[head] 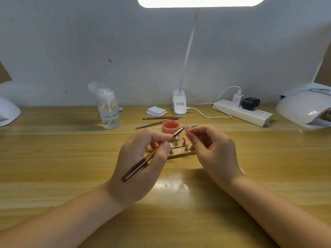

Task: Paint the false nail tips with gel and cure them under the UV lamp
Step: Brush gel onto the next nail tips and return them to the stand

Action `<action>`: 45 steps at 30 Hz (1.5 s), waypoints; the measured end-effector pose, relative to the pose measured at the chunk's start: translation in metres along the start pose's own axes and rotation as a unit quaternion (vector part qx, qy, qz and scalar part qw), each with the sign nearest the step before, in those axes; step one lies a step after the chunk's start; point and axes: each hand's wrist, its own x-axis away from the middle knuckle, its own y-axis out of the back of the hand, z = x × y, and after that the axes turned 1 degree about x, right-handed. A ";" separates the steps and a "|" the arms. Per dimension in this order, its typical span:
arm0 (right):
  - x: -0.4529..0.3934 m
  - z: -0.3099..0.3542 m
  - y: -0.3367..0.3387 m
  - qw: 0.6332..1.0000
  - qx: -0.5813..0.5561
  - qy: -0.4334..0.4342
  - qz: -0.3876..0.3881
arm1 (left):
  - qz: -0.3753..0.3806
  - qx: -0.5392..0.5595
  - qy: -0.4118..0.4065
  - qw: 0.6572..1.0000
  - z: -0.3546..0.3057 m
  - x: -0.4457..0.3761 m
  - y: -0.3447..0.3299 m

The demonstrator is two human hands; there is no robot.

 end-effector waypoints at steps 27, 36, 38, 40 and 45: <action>-0.001 -0.001 0.002 1.000 -0.001 -0.003 0.002 | 0.015 0.062 0.076 0.995 -0.004 -0.001 0.002; -0.001 0.001 0.000 0.999 -0.035 -0.023 0.001 | 0.004 0.126 0.133 0.983 -0.002 0.000 -0.001; -0.001 0.001 0.000 0.999 -0.038 -0.028 0.002 | 0.008 0.135 0.130 0.982 -0.001 0.001 0.001; -0.002 0.001 0.001 0.999 -0.043 -0.029 0.000 | 0.004 0.136 0.119 0.983 -0.001 0.002 0.002; -0.001 0.001 0.000 0.997 -0.060 -0.042 0.001 | -0.009 0.155 0.146 0.977 0.001 0.000 -0.001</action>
